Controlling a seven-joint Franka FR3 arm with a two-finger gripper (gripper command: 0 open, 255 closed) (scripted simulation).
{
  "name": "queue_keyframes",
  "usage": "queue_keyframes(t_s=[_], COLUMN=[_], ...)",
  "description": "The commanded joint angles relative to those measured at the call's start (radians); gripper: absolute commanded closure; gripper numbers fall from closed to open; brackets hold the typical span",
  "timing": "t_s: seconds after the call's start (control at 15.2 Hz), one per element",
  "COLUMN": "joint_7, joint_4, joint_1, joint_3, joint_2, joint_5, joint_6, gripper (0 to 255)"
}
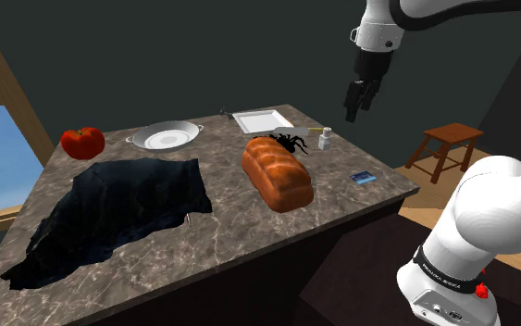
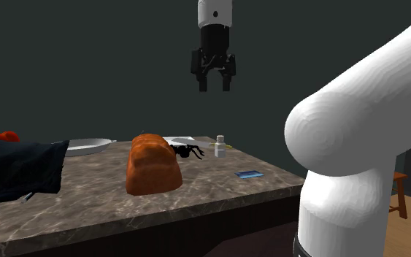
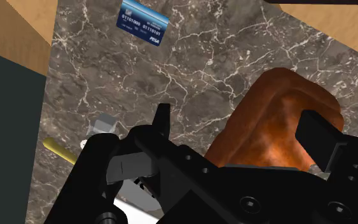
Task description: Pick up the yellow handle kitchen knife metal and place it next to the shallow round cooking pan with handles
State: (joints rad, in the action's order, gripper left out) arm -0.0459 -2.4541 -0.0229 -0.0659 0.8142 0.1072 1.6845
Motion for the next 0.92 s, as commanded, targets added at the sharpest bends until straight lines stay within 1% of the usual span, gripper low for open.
queue_keyframes(t_s=[0.0,0.2,0.4,0.66,0.86], joint_7=[0.000,-0.139,-0.277,-0.464,-0.608], joint_4=[0.000,-0.047,-0.075,-0.080,-0.060], joint_1=[0.000,0.003,0.010,0.030,0.062], joint_3=[0.000,-0.083,-0.171,-0.293,-0.389], joint_2=[0.000,-0.010,-0.044,-0.125,-0.210], joint_5=[0.000,0.054,0.103,0.150,0.163], joint_6=[0.000,0.090,0.186,0.319,0.418], gripper=[0,0,0,0,0])
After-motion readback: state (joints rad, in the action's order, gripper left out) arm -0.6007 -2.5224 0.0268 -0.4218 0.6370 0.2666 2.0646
